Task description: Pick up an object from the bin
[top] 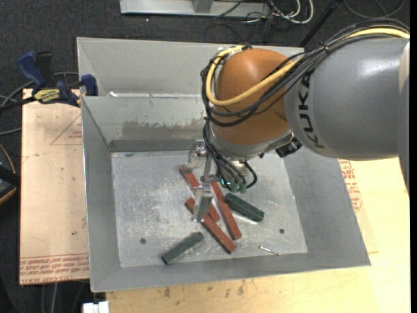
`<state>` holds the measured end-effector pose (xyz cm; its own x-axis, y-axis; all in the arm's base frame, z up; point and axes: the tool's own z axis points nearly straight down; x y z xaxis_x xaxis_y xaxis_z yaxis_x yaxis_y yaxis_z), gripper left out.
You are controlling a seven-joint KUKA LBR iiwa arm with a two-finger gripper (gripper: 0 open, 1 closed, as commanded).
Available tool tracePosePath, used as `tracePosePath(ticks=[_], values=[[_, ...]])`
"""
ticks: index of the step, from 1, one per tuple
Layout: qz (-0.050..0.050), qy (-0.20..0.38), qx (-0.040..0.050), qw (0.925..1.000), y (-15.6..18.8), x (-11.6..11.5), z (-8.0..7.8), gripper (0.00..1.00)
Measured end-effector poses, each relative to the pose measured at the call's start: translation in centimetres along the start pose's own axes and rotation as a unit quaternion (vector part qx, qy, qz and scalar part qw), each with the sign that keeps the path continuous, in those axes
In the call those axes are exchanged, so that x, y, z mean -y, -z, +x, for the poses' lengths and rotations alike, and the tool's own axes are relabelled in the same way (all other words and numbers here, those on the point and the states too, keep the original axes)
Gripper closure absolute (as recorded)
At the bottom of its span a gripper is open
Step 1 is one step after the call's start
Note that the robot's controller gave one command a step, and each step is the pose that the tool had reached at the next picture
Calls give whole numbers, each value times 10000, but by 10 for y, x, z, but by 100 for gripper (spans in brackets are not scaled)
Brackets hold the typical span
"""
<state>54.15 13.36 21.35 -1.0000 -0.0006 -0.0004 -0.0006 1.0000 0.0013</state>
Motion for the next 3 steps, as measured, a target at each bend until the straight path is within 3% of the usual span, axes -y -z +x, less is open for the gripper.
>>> tracePosePath(ticks=[1, 2, 3], values=[[-4, 201, 27, 9998, -52, 9, 21, 0], [-22, 872, 94, 9961, -139, 0, 43, 100], [-22, 872, 93, 9961, -139, 0, 43, 100]])
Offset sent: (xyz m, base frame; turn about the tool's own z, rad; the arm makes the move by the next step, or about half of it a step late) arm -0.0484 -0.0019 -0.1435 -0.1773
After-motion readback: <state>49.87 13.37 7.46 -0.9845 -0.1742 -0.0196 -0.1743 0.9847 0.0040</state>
